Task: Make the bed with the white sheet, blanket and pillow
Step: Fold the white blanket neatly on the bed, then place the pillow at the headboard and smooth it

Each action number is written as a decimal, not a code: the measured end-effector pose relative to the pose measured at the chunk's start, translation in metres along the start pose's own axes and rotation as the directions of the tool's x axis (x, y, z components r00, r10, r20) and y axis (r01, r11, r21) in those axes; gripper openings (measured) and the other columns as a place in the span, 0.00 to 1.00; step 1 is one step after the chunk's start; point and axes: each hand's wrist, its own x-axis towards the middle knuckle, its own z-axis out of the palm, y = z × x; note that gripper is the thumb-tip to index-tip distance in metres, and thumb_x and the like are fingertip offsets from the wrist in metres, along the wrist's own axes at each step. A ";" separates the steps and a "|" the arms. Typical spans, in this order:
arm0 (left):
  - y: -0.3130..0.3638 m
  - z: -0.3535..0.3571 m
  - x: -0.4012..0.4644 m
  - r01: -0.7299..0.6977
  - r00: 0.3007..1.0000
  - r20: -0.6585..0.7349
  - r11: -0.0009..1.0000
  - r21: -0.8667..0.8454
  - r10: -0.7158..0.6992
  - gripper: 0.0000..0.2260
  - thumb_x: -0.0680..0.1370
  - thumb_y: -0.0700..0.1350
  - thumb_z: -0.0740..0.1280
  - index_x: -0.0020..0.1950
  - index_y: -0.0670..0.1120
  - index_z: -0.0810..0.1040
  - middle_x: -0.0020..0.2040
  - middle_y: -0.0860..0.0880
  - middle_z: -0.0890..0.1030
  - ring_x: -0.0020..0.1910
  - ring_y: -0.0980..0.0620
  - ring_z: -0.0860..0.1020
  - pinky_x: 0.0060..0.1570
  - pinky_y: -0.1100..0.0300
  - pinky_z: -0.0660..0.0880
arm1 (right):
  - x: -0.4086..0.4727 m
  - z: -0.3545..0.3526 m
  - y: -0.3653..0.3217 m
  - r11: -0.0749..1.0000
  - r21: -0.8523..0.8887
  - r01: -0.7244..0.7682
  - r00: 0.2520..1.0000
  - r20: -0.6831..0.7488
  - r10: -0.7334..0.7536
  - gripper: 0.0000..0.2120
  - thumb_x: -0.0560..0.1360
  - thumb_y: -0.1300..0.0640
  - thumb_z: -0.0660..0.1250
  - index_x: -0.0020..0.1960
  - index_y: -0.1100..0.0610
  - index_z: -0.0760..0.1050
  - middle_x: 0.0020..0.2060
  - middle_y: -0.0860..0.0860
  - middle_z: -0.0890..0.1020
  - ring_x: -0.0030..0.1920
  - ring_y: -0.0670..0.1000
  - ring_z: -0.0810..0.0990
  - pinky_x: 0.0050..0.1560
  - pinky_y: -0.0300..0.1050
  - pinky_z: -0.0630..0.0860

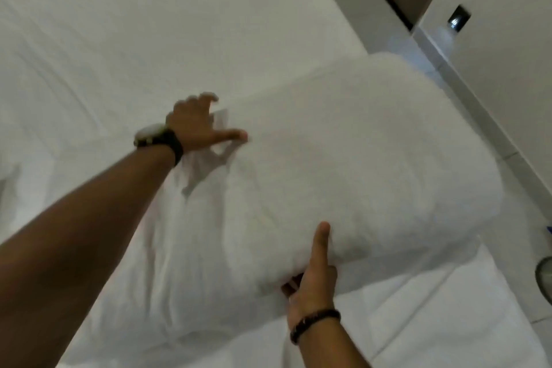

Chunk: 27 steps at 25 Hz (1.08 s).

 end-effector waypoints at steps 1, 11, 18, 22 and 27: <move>0.001 -0.006 0.014 0.037 0.998 0.051 0.997 -0.061 -0.034 0.60 0.51 0.85 0.62 0.75 0.52 0.64 0.67 0.43 0.78 0.67 0.40 0.75 0.68 0.43 0.71 | 0.011 0.004 -0.002 0.999 -0.044 0.023 0.999 -0.025 -0.024 0.48 0.45 0.24 0.74 0.57 0.51 0.80 0.49 0.52 0.87 0.47 0.56 0.86 0.51 0.61 0.81; -0.011 0.051 0.090 0.105 0.928 0.362 0.994 -0.032 -0.086 0.68 0.42 0.87 0.58 0.70 0.43 0.74 0.72 0.40 0.73 0.67 0.39 0.74 0.66 0.49 0.68 | 0.125 -0.002 0.026 0.972 -0.071 0.225 0.973 -0.024 -0.227 0.45 0.53 0.32 0.80 0.66 0.49 0.76 0.60 0.46 0.83 0.59 0.49 0.81 0.64 0.55 0.75; 0.010 0.043 0.065 0.178 0.926 0.333 0.984 0.027 -0.177 0.70 0.45 0.85 0.57 0.77 0.41 0.65 0.77 0.39 0.67 0.74 0.39 0.68 0.72 0.49 0.62 | 0.142 -0.009 0.034 0.973 -0.088 0.211 0.977 0.041 -0.208 0.46 0.49 0.31 0.80 0.64 0.48 0.77 0.58 0.45 0.83 0.59 0.49 0.81 0.63 0.53 0.75; 0.008 0.029 0.009 0.213 0.891 0.419 0.976 -0.050 -0.173 0.53 0.57 0.81 0.66 0.74 0.49 0.71 0.74 0.45 0.73 0.69 0.42 0.74 0.72 0.48 0.66 | 0.119 -0.011 0.020 0.966 -0.035 0.256 0.959 0.134 -0.249 0.41 0.54 0.33 0.81 0.63 0.46 0.77 0.58 0.43 0.83 0.58 0.48 0.81 0.62 0.52 0.76; 0.015 -0.023 -0.108 0.239 0.892 0.429 0.955 -0.176 -0.144 0.33 0.72 0.66 0.71 0.71 0.50 0.73 0.65 0.48 0.80 0.58 0.44 0.79 0.65 0.49 0.72 | 0.020 -0.049 -0.011 0.950 0.267 0.165 0.945 0.234 -0.230 0.27 0.65 0.51 0.78 0.63 0.55 0.79 0.58 0.53 0.84 0.58 0.56 0.82 0.60 0.59 0.77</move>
